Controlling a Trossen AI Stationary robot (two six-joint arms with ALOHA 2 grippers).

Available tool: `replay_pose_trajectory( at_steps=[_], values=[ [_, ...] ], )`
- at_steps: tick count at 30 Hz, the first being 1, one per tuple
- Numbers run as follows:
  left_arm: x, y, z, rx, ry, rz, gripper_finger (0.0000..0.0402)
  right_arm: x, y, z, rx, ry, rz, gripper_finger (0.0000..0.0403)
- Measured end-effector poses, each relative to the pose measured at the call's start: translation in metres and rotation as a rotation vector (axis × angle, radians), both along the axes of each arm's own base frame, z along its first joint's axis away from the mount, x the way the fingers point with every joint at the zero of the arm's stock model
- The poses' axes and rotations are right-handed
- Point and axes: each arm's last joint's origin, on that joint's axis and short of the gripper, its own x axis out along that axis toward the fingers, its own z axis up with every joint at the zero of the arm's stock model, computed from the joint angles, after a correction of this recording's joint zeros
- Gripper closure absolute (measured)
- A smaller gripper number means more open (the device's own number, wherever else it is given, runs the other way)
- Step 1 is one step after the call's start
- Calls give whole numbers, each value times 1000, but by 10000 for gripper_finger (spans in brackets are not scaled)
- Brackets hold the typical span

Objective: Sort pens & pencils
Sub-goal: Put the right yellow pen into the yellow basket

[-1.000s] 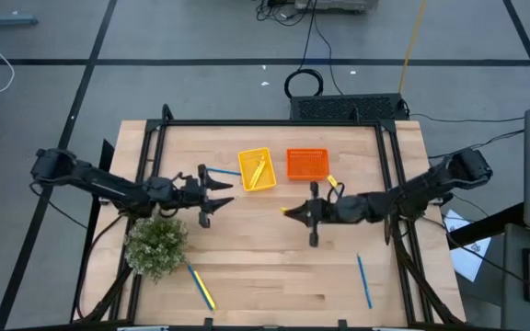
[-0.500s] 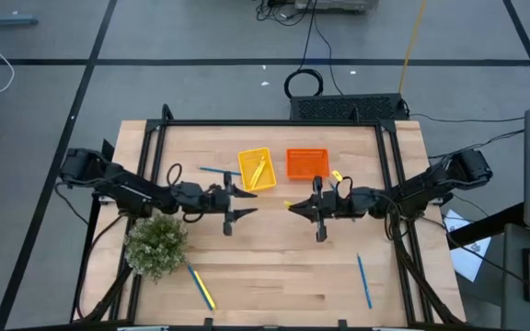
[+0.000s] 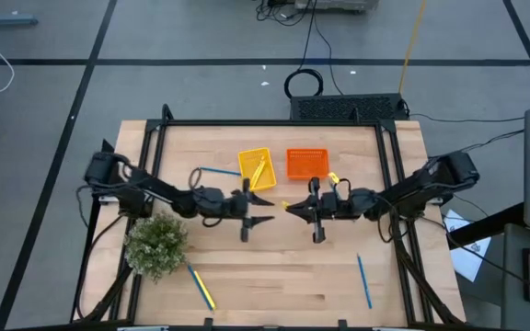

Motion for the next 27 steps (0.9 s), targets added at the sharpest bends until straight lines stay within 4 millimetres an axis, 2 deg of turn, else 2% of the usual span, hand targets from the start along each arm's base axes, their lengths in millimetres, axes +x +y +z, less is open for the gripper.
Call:
replay_pose_trajectory(
  at_steps=[4,10,20,27],
  values=[
    [21,-3,-4,1,-3,-1,218,3,1,-5,1,-26,19,403],
    [37,-5,-2,-5,-25,-1,218,5,3,-8,0,-81,64,403],
    [41,-6,3,-17,-35,-16,218,19,6,-9,-21,-111,61,403],
    [41,-6,-2,-10,16,-8,228,18,6,-10,-25,-105,60,403]
  ],
)
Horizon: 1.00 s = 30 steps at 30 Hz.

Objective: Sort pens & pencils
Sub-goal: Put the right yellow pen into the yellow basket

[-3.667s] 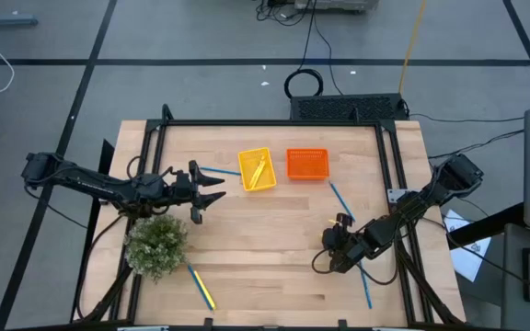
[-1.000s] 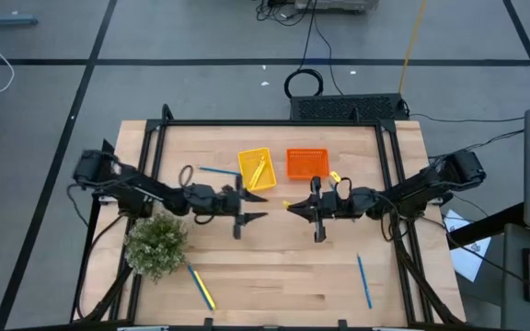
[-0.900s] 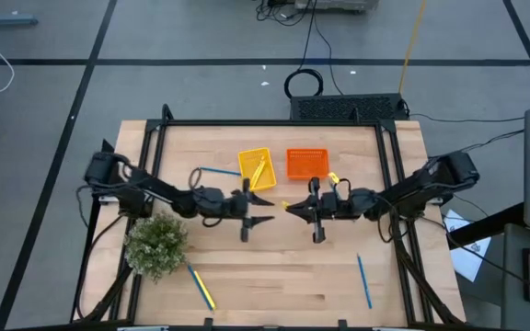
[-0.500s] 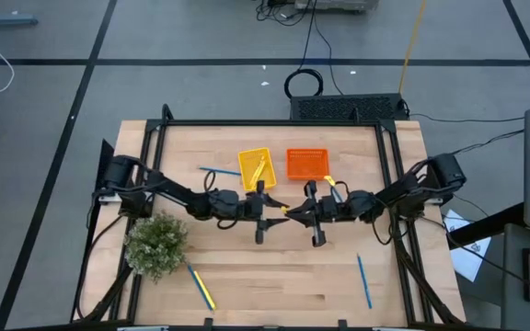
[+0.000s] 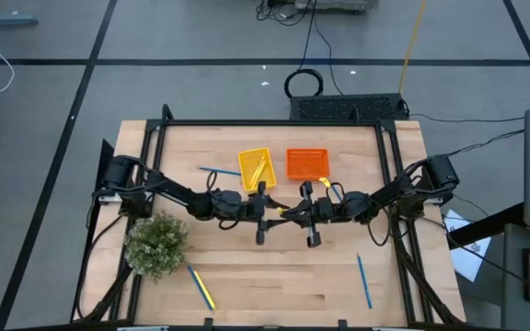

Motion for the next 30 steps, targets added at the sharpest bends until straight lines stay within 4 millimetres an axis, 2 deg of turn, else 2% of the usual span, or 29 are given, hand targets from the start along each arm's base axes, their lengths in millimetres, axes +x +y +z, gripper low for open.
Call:
replay_pose_trajectory(
  at_steps=[3,7,8,15,18,23,30],
  values=[
    [0,0,0,1,2,12,269,0,0,-1,-1,6,0,403],
    [0,0,0,13,-2,13,359,0,0,0,1,5,-3,403],
    [0,0,0,11,-2,17,371,0,0,0,3,5,-3,403],
    [0,1,0,10,0,24,368,0,0,-1,21,8,-2,401],
    [-3,2,5,17,26,27,368,0,0,-1,41,17,5,386],
    [-16,4,16,51,104,71,369,1,-1,-1,50,62,-11,319],
    [-49,9,31,51,39,143,369,-14,-5,0,52,120,-69,202]
  ],
)
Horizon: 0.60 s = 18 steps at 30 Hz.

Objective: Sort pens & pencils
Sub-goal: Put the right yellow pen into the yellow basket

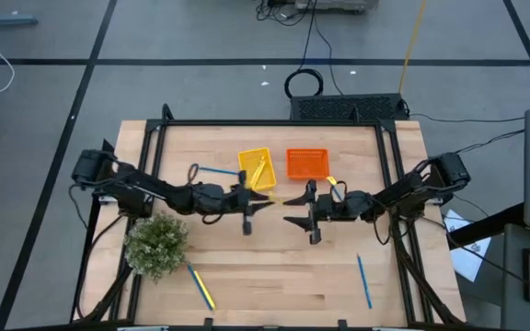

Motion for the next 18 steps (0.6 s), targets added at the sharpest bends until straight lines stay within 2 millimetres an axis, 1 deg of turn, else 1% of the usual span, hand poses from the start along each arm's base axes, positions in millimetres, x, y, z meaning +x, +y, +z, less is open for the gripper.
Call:
replay_pose_trajectory(
  at_steps=[2,5,6,8,12,16,18],
  values=[
    [-11,1,-3,-1,-11,2,369,-8,-2,4,3,-14,0,181],
    [-31,4,3,-8,-71,11,369,-18,-4,-2,-7,34,-1,162],
    [-36,5,7,-11,-96,18,369,-22,-5,-3,-7,38,-7,159],
    [-50,8,5,-11,-91,50,369,-29,-7,0,3,13,-39,157],
    [-70,10,5,-14,-111,82,369,-42,-12,-6,-2,39,-82,158],
    [-81,11,3,-17,-116,98,369,-51,-14,-5,-1,27,-82,164],
    [-82,10,5,-23,-129,96,369,-54,-14,-6,-1,28,-80,168]
  ],
)
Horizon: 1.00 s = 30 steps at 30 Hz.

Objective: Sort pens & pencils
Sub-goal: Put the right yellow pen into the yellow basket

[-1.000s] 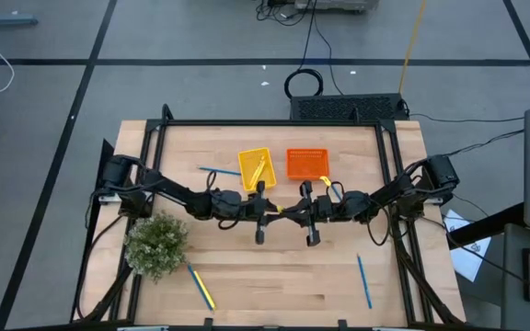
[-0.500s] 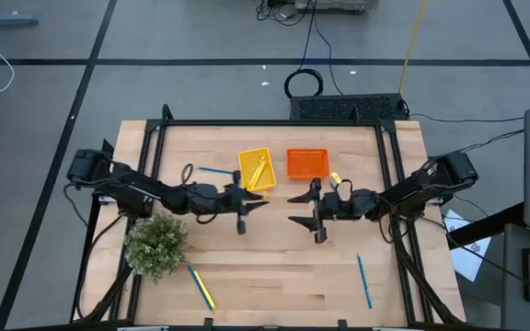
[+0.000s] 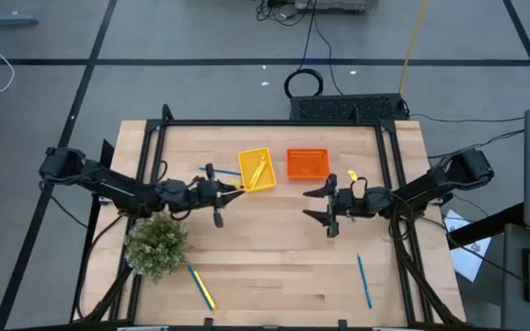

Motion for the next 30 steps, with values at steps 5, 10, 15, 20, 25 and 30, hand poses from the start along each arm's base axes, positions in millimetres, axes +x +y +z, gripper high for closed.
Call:
replay_pose_trajectory(
  at_steps=[5,10,15,20,25,30],
  values=[
    [0,0,-1,-5,2,-1,369,-1,0,1,1,-4,3,175],
    [0,0,-1,-11,0,-1,369,0,0,0,3,6,3,176],
    [0,0,-1,-15,1,0,369,0,0,-1,4,9,4,177],
    [0,0,-2,-55,2,7,369,0,0,-1,3,13,4,177],
    [7,8,-1,-197,51,86,369,0,0,-1,4,12,4,177],
    [25,22,-2,-310,227,207,369,0,0,-1,4,11,4,177]
  ],
)
